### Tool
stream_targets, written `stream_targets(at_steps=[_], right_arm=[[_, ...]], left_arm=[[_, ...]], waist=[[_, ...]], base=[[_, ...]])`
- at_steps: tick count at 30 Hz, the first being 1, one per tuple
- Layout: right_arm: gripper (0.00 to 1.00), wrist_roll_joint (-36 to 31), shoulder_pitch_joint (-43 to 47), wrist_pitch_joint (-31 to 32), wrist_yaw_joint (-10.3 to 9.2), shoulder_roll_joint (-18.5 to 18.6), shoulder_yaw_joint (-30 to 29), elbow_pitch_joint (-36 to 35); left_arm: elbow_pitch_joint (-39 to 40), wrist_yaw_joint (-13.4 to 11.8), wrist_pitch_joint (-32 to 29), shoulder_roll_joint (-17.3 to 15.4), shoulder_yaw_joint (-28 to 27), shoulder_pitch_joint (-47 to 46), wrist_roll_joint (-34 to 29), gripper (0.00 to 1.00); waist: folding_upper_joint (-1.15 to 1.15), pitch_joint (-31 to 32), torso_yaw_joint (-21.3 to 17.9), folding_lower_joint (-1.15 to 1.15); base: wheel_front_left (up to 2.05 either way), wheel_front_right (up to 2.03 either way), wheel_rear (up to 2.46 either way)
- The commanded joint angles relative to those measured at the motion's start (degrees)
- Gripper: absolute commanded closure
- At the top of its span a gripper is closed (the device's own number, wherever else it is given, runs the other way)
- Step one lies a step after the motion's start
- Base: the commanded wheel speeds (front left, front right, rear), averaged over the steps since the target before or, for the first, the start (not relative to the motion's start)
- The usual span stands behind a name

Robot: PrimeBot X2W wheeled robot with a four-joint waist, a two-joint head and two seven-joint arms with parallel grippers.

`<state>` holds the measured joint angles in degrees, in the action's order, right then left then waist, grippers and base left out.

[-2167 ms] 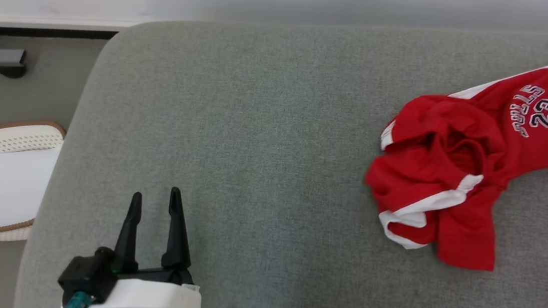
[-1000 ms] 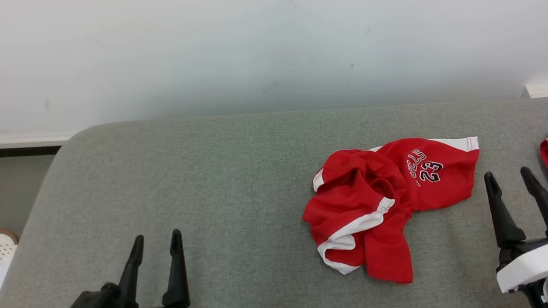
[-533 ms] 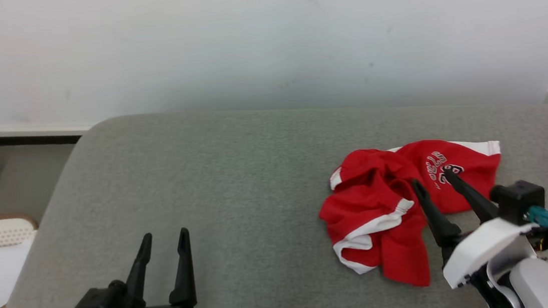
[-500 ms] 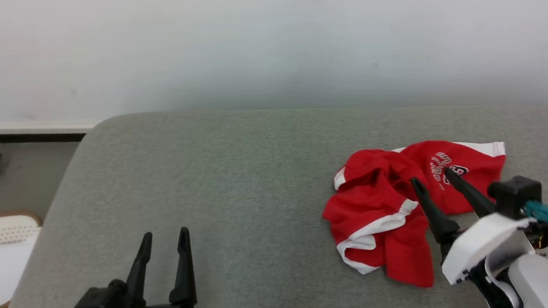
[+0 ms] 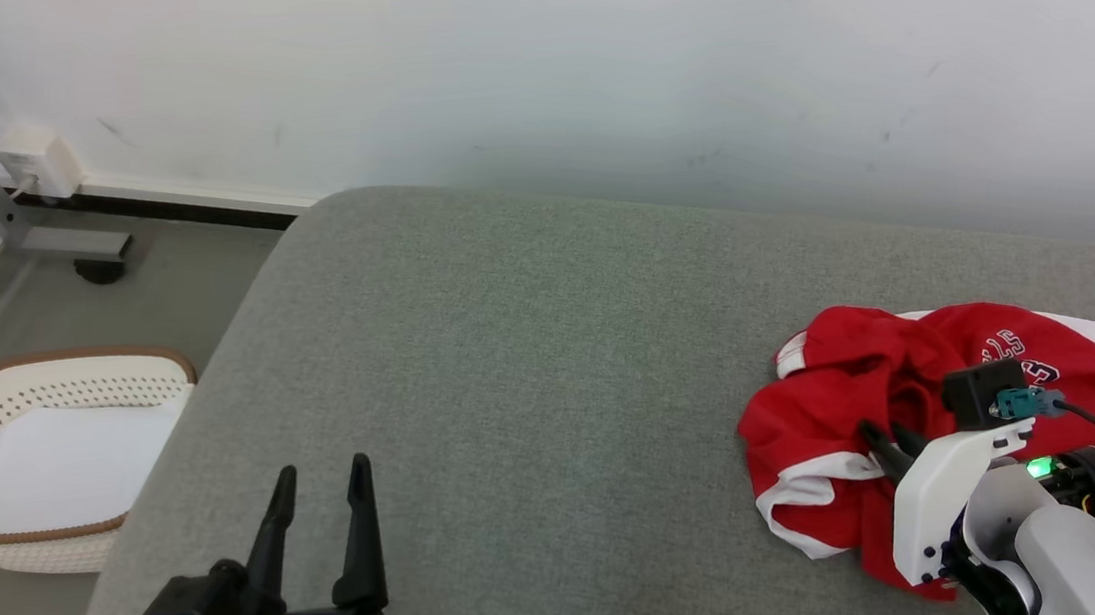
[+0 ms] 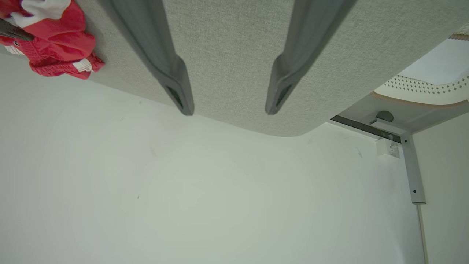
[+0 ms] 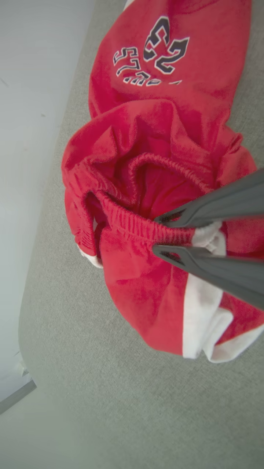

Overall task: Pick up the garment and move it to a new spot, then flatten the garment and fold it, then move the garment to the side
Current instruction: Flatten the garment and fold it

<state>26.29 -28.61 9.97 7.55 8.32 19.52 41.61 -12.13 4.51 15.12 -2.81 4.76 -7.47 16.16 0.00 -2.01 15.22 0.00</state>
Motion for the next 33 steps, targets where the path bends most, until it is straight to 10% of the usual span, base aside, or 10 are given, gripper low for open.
stream_targets(at_steps=[1, 13, 28, 30, 31, 33], right_arm=[[1.00, 0.0, -0.5, -0.4, -0.14, 0.3, 0.0, 0.2], [1.00, 3.4, -5.8, -3.9, -0.13, -1.3, 5.0, -6.2], [1.00, 18.5, -16.4, -3.1, -0.13, -5.4, 29.6, -0.1], [0.20, 21.4, -16.8, -2.2, -0.13, -5.3, 33.6, 0.1], [0.00, 22.8, -17.2, -2.1, -0.13, -5.3, 35.1, 0.2], [0.00, 24.9, -17.9, -3.0, -0.13, -5.3, 37.3, 0.3]], left_arm=[[0.2, 0.0, 0.0, -0.2, -0.2, 0.5, 0.7, 0.00], [0.5, 0.3, 0.0, -0.2, 0.8, -0.9, 0.6, 0.00], [0.9, -0.5, 0.0, -0.2, 1.3, -3.7, 2.6, 0.00], [0.8, -0.8, 0.0, -0.2, 1.3, -3.9, 2.7, 0.00], [0.8, -0.9, 0.0, -0.2, 1.3, -4.0, 2.6, 0.00], [0.7, -0.7, 0.0, -0.2, 1.1, -4.1, 2.2, 0.00]], waist=[[0.00, -0.1, 0.2, 0.00], [0.00, -1.6, 2.7, 0.00], [0.00, -7.4, 7.4, 0.00], [0.00, -7.5, 6.8, 0.00], [0.00, -7.4, 6.4, 0.00], [0.00, -7.1, 5.3, 0.00]], base=[[0.00, 0.00, 0.00], [0.00, 0.00, 0.00], [0.00, 0.00, 0.00], [0.00, 0.00, 0.00], [0.00, 0.00, 0.00], [0.00, 0.00, 0.00]])
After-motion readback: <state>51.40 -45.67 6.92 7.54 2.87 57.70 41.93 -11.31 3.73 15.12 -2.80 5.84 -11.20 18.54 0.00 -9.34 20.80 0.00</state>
